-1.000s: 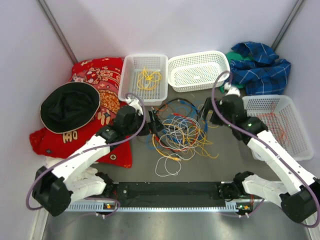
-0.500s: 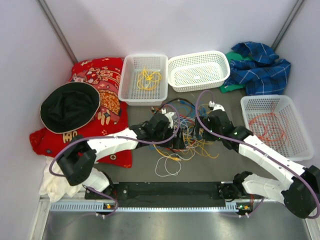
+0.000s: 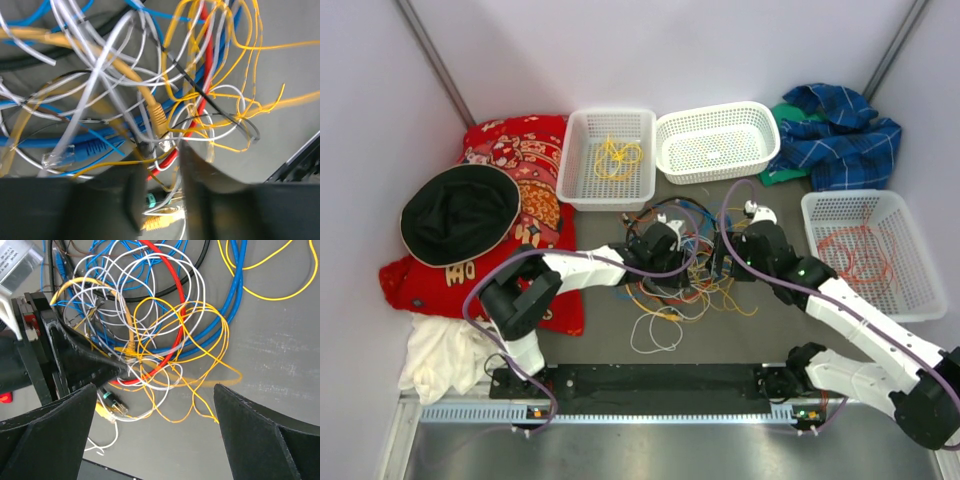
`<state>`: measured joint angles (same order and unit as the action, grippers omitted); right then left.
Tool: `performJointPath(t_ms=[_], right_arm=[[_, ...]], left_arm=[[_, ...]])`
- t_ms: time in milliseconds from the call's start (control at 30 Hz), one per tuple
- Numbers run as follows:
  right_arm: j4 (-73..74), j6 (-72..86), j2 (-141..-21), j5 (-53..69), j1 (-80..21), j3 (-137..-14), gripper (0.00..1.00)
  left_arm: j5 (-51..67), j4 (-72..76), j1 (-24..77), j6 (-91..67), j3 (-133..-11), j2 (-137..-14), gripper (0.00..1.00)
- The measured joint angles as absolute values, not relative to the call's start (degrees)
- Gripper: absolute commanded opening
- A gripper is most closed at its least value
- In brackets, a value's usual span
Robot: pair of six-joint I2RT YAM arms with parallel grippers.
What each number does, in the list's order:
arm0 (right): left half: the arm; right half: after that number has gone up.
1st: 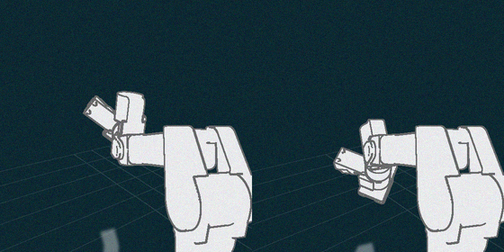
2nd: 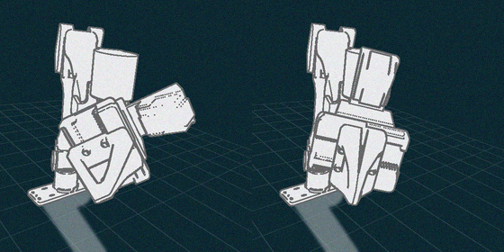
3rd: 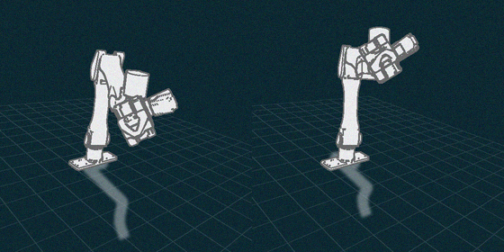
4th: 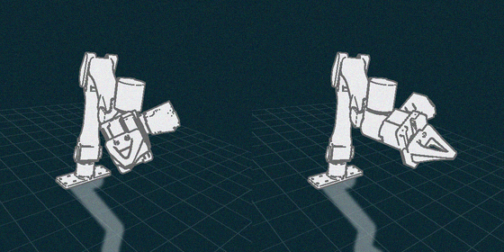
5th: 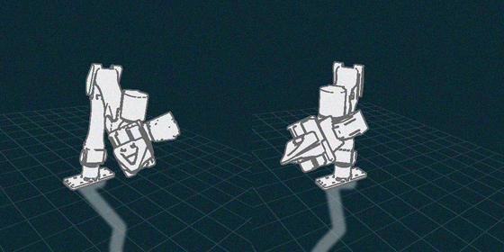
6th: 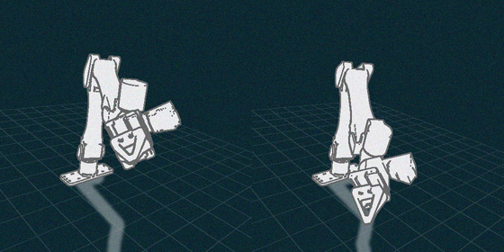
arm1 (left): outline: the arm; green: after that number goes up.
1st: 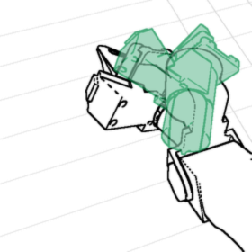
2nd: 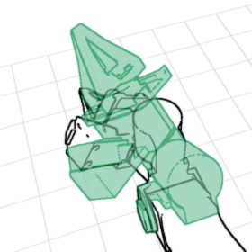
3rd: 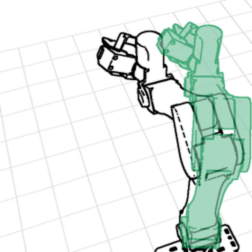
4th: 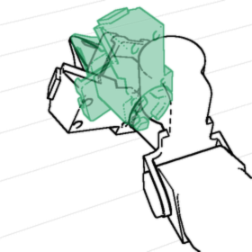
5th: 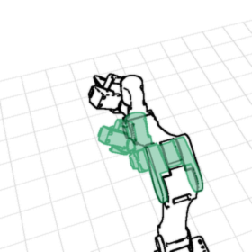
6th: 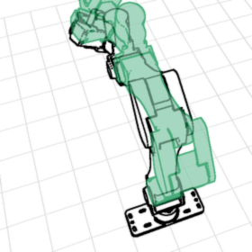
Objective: Untangle the cables
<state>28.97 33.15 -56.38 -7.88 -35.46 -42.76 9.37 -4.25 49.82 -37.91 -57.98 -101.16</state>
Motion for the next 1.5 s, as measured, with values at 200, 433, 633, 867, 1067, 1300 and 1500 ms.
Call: performJointPath(t_ms=[200,433,633,867,1067,1300,1500], right_arm=[[29.93,32.99,-53.43,-8.40,-35.48,-42.81,0.99],[30.22,32.99,-49.39,-8.71,-35.48,-42.92,0.99],[29.82,32.49,-46.22,-7.79,-35.48,-45.04,0.99],[28.64,31.83,-48.49,-6.76,-35.48,-45.41,0.99],[25.50,31.53,-51.51,-5.54,-35.51,-43.09,0.99],[25.41,30.59,-63.55,-12.36,-35.48,-45.47,0.99],[23.73,31.09,-69.10,-11.75,-35.48,-48.56,0.99]], left_arm=[[8.49,-5.54,49.30,-35.35,-59.81,-99.53,0.00],[6.00,-11.77,46.65,-32.95,-59.79,-81.21,0.00],[1.39,-15.55,44.49,-29.32,-62.13,-66.13,0.00],[-0.97,-20.84,44.12,-27.00,-64.40,-64.88,0.00],[-1.21,-23.62,44.12,-26.59,-64.49,-64.88,0.00],[-1.19,-24.91,44.12,-25.91,-64.95,-64.79,0.00],[-1.15,-24.93,44.12,-26.02,-64.93,-63.70,0.00]])
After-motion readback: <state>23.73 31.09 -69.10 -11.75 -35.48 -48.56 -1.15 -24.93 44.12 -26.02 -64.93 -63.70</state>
